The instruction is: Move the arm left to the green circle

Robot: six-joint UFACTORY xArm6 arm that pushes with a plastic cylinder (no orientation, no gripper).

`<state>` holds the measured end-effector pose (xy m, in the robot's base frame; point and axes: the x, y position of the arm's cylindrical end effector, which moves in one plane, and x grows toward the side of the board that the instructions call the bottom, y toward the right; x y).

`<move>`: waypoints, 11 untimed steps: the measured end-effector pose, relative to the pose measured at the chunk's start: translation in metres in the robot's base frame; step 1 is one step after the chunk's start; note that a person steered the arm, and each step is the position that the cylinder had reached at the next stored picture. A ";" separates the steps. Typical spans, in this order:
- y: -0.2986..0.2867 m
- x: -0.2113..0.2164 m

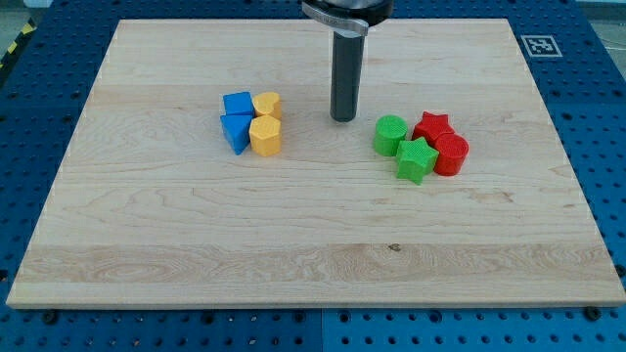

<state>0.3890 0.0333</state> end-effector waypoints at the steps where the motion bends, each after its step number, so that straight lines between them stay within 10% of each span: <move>1: -0.009 0.010; 11: -0.010 0.058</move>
<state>0.4469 0.0230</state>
